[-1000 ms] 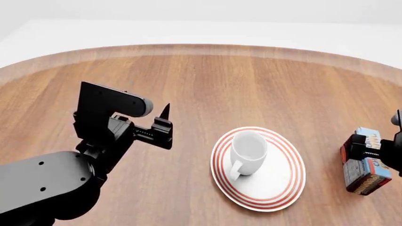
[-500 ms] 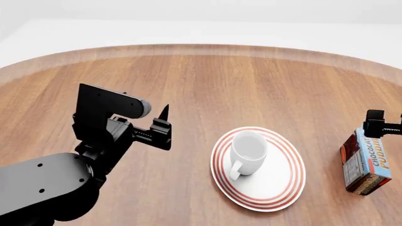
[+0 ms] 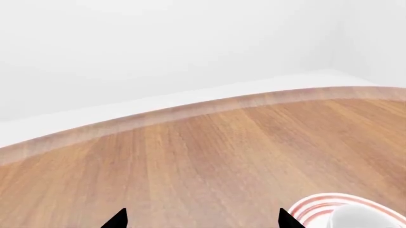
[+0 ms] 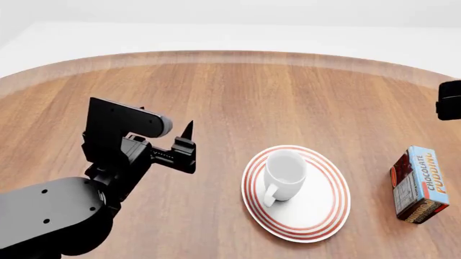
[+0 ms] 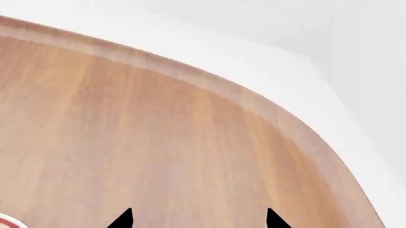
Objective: Pick up the white mug and put it on the plate, and put the chocolate pudding to the right of the plate.
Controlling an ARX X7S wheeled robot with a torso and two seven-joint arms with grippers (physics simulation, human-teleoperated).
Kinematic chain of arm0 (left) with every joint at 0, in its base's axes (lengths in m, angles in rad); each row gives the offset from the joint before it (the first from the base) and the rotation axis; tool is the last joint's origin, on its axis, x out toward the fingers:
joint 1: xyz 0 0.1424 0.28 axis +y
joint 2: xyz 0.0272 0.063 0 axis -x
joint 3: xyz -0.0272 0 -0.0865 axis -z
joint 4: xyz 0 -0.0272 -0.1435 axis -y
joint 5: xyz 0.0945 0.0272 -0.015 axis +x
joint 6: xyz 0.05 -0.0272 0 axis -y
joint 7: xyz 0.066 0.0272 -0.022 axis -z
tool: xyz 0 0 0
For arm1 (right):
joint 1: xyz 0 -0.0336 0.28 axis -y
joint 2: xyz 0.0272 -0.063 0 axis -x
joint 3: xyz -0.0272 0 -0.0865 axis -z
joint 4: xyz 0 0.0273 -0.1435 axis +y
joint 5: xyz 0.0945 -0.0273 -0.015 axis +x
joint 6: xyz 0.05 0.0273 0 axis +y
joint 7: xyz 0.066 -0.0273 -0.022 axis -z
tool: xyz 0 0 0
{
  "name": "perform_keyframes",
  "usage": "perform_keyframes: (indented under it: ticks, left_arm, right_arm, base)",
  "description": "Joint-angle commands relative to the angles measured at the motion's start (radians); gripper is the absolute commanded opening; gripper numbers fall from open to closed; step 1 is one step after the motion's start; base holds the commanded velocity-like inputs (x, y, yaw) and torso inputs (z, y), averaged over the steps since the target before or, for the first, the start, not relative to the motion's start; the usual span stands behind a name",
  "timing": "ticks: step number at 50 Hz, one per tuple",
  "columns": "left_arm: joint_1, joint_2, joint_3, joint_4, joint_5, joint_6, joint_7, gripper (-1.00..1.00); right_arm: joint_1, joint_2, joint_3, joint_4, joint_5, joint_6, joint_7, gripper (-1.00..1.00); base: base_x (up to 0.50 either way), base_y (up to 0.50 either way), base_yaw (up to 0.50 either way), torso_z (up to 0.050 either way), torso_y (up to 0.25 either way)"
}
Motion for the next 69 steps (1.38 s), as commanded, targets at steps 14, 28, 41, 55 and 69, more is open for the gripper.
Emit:
perform_keyframes:
  ticks: [14, 28, 41, 55, 69]
  left_arm:
    - [0.007, 0.011, -0.027, 0.007, 0.013, 0.011, 0.022, 1.00]
    - [0.004, -0.013, -0.041, 0.032, 0.005, 0.015, 0.010, 1.00]
    - [0.014, -0.051, -0.051, 0.083, 0.016, 0.026, -0.014, 1.00]
    - [0.026, -0.106, -0.057, 0.175, 0.049, 0.028, -0.077, 1.00]
    - [0.048, -0.174, -0.070, 0.271, 0.089, 0.052, -0.135, 1.00]
  right_arm:
    - [-0.107, 0.146, 0.105, -0.432, 0.115, -0.053, 0.047, 1.00]
    - [-0.175, 0.216, 0.173, -0.617, 0.209, -0.113, 0.107, 1.00]
    - [-0.293, 0.285, 0.239, -0.829, 0.319, -0.242, 0.187, 1.00]
    - [-0.457, 0.330, 0.258, -0.930, 0.331, -0.423, 0.246, 1.00]
    - [-0.574, 0.354, 0.274, -0.976, 0.330, -0.570, 0.289, 1.00]
  base:
    - [0.00, 0.00, 0.00, 0.000, 0.000]
    - [0.00, 0.00, 0.00, 0.000, 0.000]
    - [0.00, 0.00, 0.00, 0.000, 0.000]
    - [0.00, 0.00, 0.00, 0.000, 0.000]
    - [0.00, 0.00, 0.00, 0.000, 0.000]
